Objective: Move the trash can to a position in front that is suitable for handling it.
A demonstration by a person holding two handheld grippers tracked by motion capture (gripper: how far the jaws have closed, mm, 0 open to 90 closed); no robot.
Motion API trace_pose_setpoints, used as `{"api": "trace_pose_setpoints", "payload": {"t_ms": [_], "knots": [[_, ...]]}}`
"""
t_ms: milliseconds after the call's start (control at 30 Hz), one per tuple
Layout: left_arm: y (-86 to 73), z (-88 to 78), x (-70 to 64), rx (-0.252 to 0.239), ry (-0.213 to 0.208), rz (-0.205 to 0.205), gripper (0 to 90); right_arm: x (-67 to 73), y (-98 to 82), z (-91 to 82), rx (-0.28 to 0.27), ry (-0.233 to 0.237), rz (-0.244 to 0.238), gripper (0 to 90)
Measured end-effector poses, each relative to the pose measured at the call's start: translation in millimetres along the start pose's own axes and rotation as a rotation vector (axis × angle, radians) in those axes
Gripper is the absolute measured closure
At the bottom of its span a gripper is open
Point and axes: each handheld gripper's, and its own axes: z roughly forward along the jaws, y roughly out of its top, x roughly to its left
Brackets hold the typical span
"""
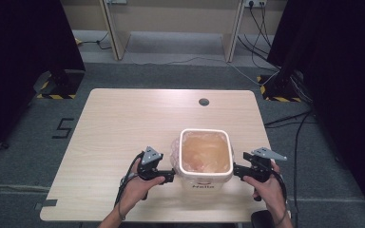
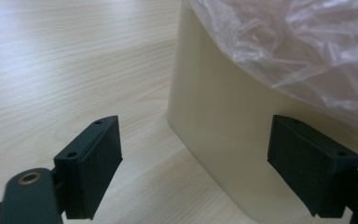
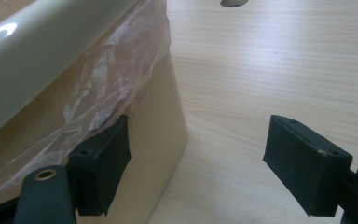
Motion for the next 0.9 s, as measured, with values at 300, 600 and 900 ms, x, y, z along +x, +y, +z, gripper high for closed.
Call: {"api": "trace_pose_setpoints", "payload": {"t_ms": [300, 600, 900], "knots": [[-0.1, -6.6, 13.1, -0.004, 0.041, -0.011, 17.6, 12.3, 5.8, 17.6, 0.003, 0.016, 0.023, 25.4], [0.9, -10.1, 27.6, -0.003, 0.077, -0.023, 18.0, 19.6, 17.0, 35.5, 0.015, 0.027, 0.009, 26.7], [1.9, -12.7, 43.5, -0.003, 0.113, -0.036, 18.2, 28.0, 23.1, 50.6, 0.018, 0.044, 0.021, 26.8]]}}
